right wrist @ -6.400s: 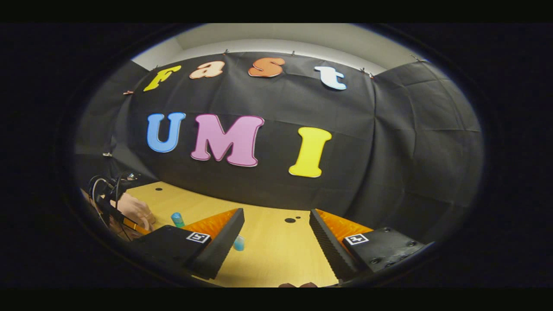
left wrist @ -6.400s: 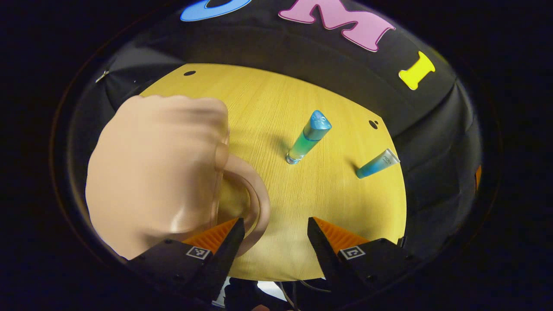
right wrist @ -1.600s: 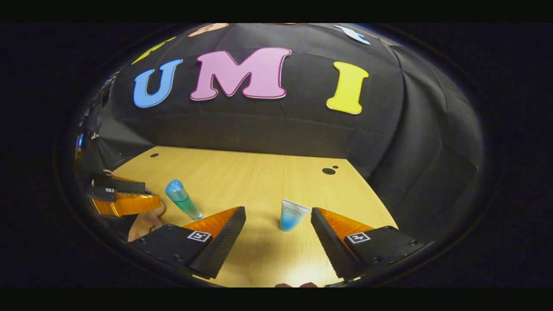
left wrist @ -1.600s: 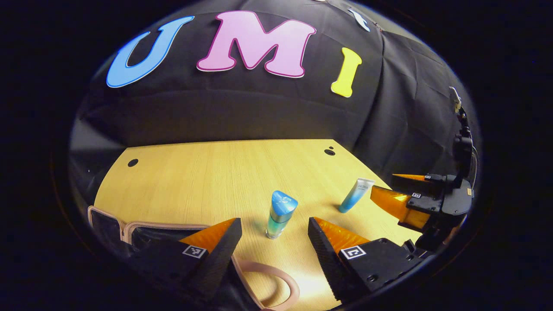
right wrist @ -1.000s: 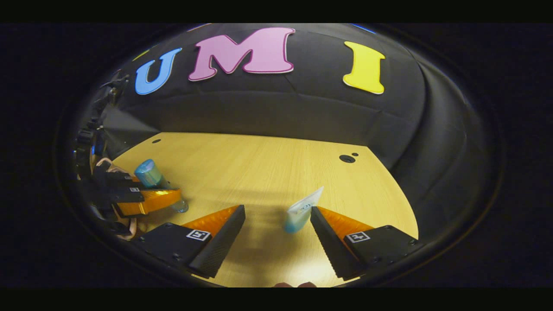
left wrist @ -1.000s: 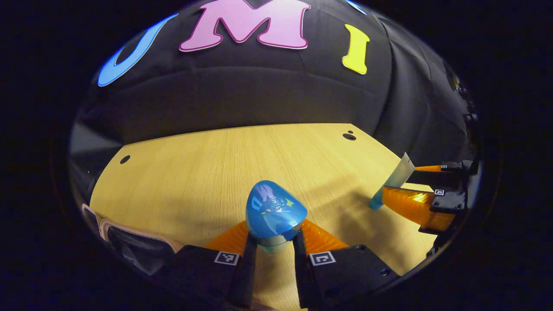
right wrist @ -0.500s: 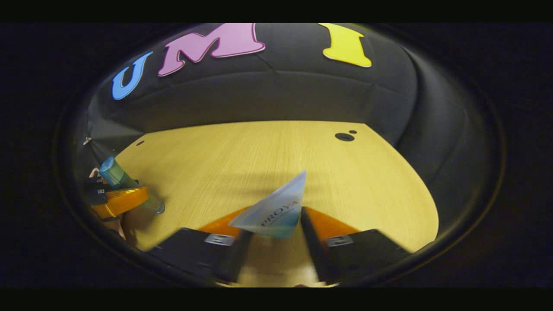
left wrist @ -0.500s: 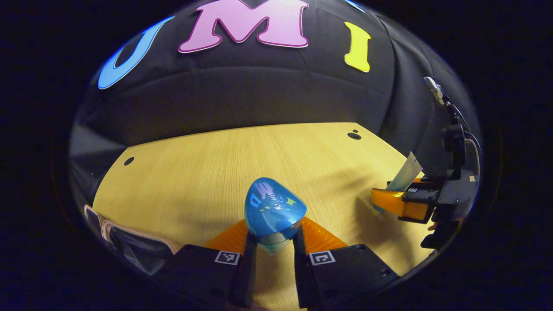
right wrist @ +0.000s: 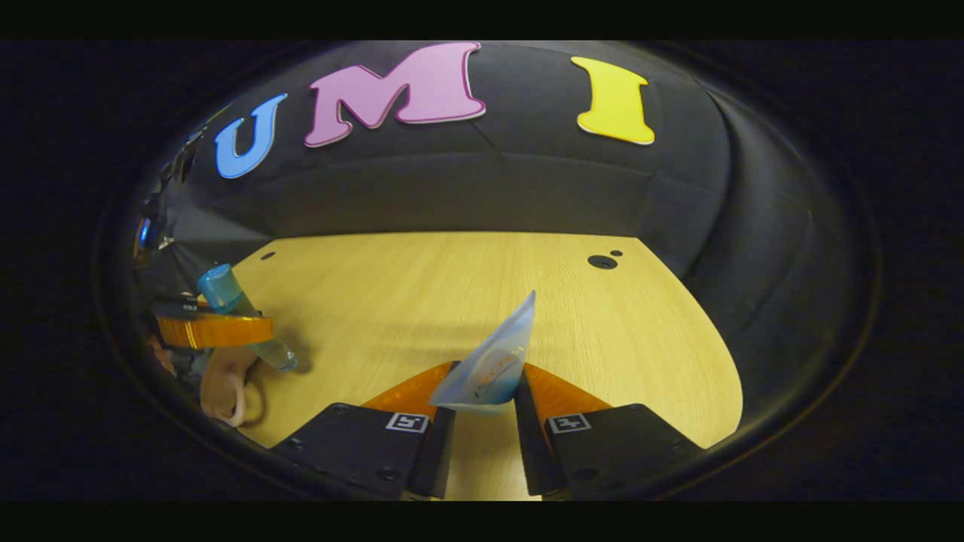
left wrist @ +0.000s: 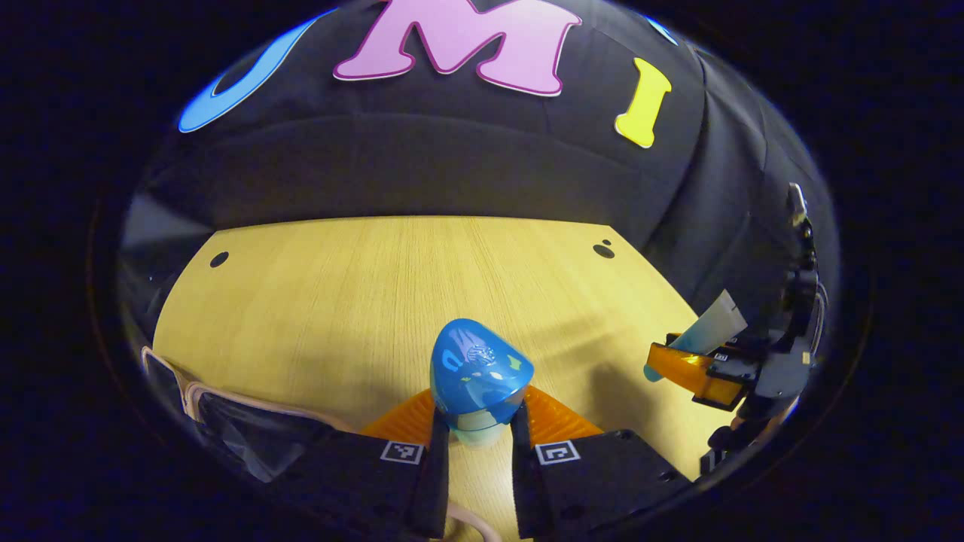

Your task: First open the suitcase, pack the skin care products into it, and then close the suitcase.

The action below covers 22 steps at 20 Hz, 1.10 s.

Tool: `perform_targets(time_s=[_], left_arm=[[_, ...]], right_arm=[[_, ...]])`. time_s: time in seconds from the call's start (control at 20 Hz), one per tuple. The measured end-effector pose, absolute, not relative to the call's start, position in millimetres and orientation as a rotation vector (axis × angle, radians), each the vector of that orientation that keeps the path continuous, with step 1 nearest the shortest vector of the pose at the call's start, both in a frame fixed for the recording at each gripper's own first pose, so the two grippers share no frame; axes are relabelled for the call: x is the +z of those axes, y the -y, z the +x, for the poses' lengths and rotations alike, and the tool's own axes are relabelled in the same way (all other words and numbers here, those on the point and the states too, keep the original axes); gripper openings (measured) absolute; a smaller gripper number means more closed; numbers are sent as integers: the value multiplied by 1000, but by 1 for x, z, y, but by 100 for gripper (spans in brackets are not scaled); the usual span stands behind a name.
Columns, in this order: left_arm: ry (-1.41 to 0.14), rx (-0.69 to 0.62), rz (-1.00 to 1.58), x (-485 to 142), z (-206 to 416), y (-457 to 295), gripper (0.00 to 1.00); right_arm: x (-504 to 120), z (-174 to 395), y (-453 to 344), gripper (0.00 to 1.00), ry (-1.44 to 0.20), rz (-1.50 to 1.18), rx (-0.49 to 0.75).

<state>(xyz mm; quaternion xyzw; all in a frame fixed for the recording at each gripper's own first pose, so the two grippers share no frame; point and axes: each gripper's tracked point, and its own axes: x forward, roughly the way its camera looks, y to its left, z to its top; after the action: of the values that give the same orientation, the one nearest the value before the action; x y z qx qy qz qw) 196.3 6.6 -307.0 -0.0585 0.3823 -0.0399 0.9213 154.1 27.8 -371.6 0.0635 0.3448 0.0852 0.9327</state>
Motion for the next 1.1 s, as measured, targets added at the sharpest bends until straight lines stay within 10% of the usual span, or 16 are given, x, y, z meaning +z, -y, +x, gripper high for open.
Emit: perform_targets(time_s=[0.3,0.7,1.1], left_arm=[[-928,-92,-87,-228,90,-93,39],[-1429,65,-10,-329,-26,-169,42],[-1547,88,-51,-395,-50,-173,40]], right_arm=[[-297,107,-74,42,-627,128,291],[-243,43,-146,42,-602,158,422],[-225,-13,-179,42,-659,137,426]])
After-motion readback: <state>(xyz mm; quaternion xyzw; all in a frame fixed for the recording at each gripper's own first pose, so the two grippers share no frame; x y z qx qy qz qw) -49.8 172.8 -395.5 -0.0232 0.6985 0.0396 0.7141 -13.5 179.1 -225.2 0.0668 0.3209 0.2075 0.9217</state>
